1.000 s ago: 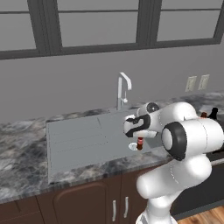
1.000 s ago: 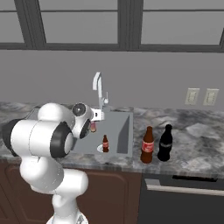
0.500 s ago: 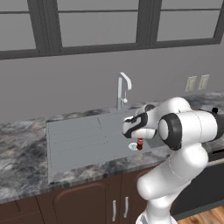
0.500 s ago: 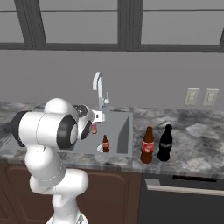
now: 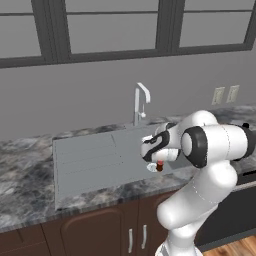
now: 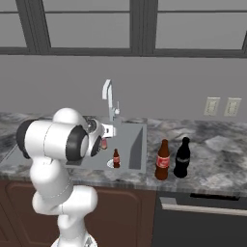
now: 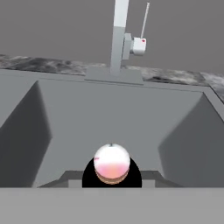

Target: Place the large bottle from the dining counter next to the other large bottle outside the sink, and place the small bottle from the dining counter next to the other small bottle inside the sink.

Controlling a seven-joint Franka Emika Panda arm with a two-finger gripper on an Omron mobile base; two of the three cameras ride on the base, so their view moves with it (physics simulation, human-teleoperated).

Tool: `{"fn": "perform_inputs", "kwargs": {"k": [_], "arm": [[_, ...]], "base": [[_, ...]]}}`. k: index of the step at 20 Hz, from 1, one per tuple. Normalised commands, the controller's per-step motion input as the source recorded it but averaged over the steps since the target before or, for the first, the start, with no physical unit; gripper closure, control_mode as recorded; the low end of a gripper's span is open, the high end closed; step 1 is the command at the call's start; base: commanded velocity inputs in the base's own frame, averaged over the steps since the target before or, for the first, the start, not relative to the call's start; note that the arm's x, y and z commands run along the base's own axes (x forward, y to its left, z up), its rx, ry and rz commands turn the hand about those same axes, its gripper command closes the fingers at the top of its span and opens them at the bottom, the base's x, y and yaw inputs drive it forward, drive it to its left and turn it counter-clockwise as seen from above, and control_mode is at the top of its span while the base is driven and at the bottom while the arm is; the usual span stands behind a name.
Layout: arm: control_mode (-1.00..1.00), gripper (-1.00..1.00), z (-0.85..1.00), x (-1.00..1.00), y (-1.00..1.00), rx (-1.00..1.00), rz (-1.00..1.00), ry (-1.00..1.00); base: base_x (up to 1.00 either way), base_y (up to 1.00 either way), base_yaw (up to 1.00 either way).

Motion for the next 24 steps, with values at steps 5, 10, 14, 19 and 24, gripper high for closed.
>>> {"fn": "perform_inputs", "kwargs": {"k": [5, 10, 14, 19, 24], "arm": [[-1.00, 1.00, -0.15, 0.00, 0.00, 0.00, 0.00, -0.02], [-1.00, 1.00, -0.24, 0.00, 0.00, 0.00, 0.00, -0.02], [-1.00, 1.00, -0.24, 0.00, 0.00, 0.00, 0.00, -0.03], [-1.00, 1.00, -0.11, 0.00, 0.00, 0.00, 0.00, -0.03], [-1.00, 1.00, -0.18, 0.04, 0.00, 0.00, 0.00, -0.01]], "base": [[0.00, 0.00, 0.00], [0.00, 0.00, 0.00], [0.00, 0.00, 0.00], [0.00, 0.00, 0.00], [0.00, 0.00, 0.00]]}}
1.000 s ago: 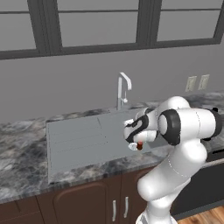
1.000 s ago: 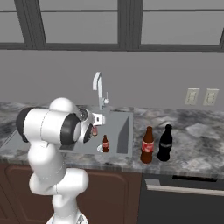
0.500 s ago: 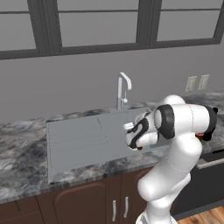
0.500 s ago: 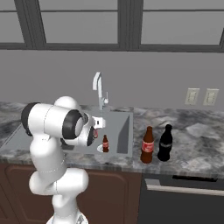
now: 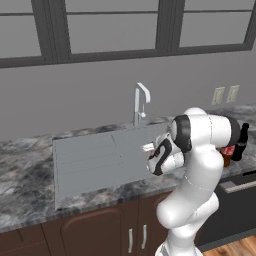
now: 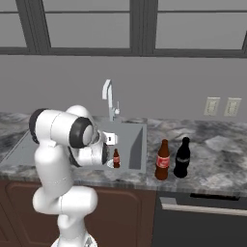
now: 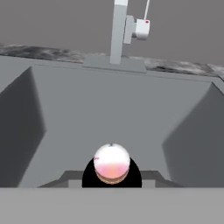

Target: Place the large bottle from the dining counter next to the other large bottle outside the sink, and place the small bottle from the dining counter next to the other small bottle inside the sink.

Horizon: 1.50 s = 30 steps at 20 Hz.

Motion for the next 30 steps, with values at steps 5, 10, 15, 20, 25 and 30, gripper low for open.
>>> {"fn": "perform_inputs", "kwargs": {"k": [5, 10, 15, 20, 25, 30], "arm": [[-1.00, -1.00, -0.28, 0.18, 0.00, 0.00, 0.00, 0.00], [-1.00, -1.00, -0.19, 0.15, 0.00, 0.00, 0.00, 0.00], [-1.00, -1.00, -0.05, 0.18, 0.00, 0.00, 0.00, -0.01], [-1.00, -1.00, 0.24, 0.09, 0.00, 0.00, 0.00, -0.08], [-1.00, -1.00, 0.37, 0.05, 0.03, -0.01, 0.00, -0.03], [-1.00, -1.00, 0.04, -0.02, 0.54, -0.06, 0.00, 0.00]], "base": [[0.00, 0.00, 0.00], [0.00, 0.00, 0.00], [0.00, 0.00, 0.00], [0.00, 0.00, 0.00], [0.00, 0.00, 0.00], [0.00, 0.00, 0.00]]}}
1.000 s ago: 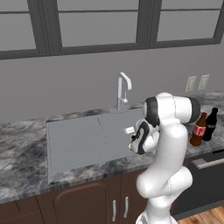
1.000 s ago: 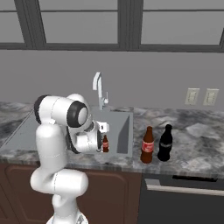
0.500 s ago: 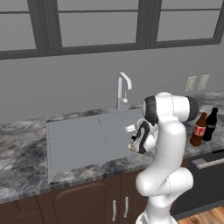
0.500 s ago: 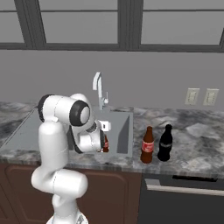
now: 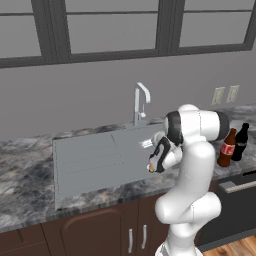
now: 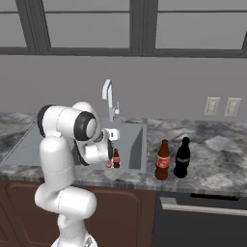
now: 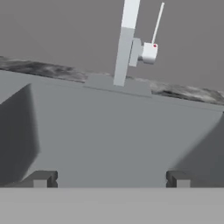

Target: Place the large bottle from the dining counter next to the other large bottle outside the sink, and place the small bottle from the dining counter next to the other small bottle inside the sink.

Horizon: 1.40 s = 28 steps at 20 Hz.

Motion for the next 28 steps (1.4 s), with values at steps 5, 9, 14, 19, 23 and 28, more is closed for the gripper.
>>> {"fn": "perform_inputs", "kwargs": {"k": [5, 9, 14, 19, 23, 28], "arm": [[-1.00, -1.00, 0.26, -0.19, 0.45, -0.04, 0.00, -0.03], [-1.00, -1.00, 0.48, -0.42, 0.15, -0.03, 0.00, -0.06], [-1.00, -1.00, 0.54, -0.48, 0.10, -0.04, 0.00, -0.07], [-1.00, -1.00, 0.67, -0.29, 0.00, -0.03, 0.00, -0.04], [-1.00, -1.00, 0.56, -0.04, 0.00, -0.01, -0.01, 0.00], [-1.00, -1.00, 0.30, -0.02, 0.00, -0.01, -0.01, 0.02]], "base": [[0.00, 0.00, 0.00], [0.00, 0.00, 0.00], [0.00, 0.00, 0.00], [0.00, 0.00, 0.00], [0.00, 0.00, 0.00], [0.00, 0.00, 0.00]]}}
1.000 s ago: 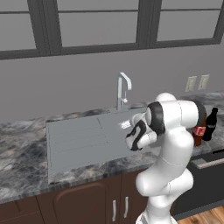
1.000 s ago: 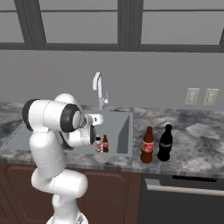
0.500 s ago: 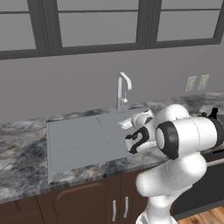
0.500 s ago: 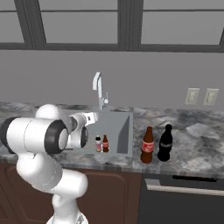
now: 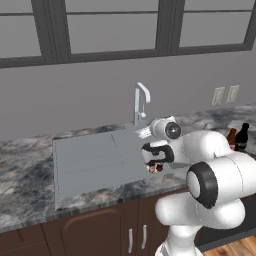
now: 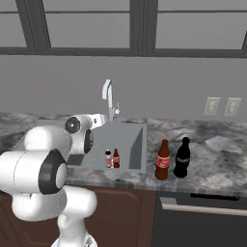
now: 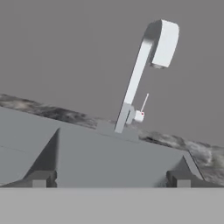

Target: Place the large bottle from the dining counter next to the other large bottle outside the sink, and place the small bottle from the dining counter next to the other small bottle inside the sink.

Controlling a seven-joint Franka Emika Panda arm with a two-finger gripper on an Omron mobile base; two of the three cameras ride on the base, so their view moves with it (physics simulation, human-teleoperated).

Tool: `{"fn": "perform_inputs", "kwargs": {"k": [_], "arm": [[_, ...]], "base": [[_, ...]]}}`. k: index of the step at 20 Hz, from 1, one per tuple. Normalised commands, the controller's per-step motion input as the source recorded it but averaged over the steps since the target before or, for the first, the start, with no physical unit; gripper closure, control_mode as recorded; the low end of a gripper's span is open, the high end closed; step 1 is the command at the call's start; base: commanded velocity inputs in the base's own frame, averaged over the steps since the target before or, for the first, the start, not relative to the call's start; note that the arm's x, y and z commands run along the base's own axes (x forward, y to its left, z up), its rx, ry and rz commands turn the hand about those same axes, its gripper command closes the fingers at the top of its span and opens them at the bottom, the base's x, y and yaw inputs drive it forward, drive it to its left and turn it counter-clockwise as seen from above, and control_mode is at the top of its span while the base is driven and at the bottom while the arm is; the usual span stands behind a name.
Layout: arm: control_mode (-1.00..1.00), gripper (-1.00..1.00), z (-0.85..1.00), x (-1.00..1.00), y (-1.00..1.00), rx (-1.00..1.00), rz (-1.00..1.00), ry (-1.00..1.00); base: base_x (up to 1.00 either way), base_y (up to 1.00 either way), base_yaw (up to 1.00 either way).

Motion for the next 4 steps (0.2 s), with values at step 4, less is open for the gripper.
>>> {"fn": "perform_inputs", "kwargs": {"k": [4], "arm": [[-1.00, -1.00, 0.04, -0.26, 0.04, -0.06, 0.00, 0.05]], "base": [[0.00, 0.00, 0.00]]}}
